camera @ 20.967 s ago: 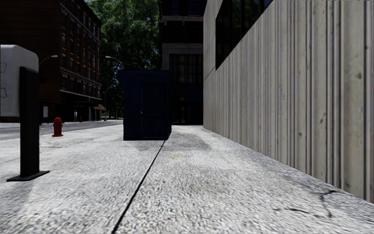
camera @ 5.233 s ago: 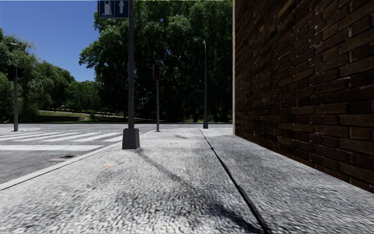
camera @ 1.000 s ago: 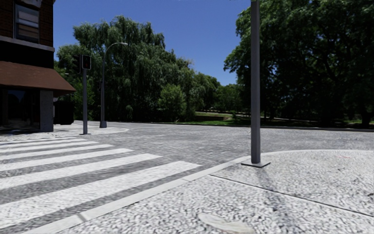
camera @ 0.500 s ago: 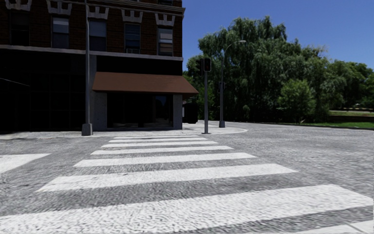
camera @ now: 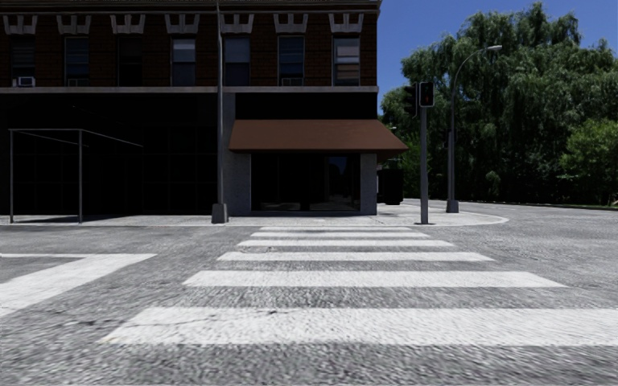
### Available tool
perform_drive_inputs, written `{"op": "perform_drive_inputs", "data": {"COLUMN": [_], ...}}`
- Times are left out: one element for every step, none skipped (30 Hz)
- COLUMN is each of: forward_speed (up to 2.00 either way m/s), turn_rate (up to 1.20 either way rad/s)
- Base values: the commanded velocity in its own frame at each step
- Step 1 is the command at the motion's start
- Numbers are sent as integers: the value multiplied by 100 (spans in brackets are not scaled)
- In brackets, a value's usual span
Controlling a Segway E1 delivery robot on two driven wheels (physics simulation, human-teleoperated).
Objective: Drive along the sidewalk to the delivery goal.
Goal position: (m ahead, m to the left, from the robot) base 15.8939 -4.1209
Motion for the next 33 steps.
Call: {"op": "perform_drive_inputs", "data": {"forward_speed": [133, 133, 133, 133, 133, 133, 133, 133, 133, 133, 133, 133, 133, 133, 133, 133, 133, 133, 133, 133, 133, 133, 133, 133, 133, 133, 133, 133, 133, 133, 134, 134, 134], "turn_rate": [-21, -26, -27, -27, -13, -5, -3, -2, -2, -2, -2, -2, -1, 0, 0, 0, 0, 0, 0, 0, 0, 0, 0, 0, 0, 0, 0, 0, 0, 0, 0, 0, 0]}}
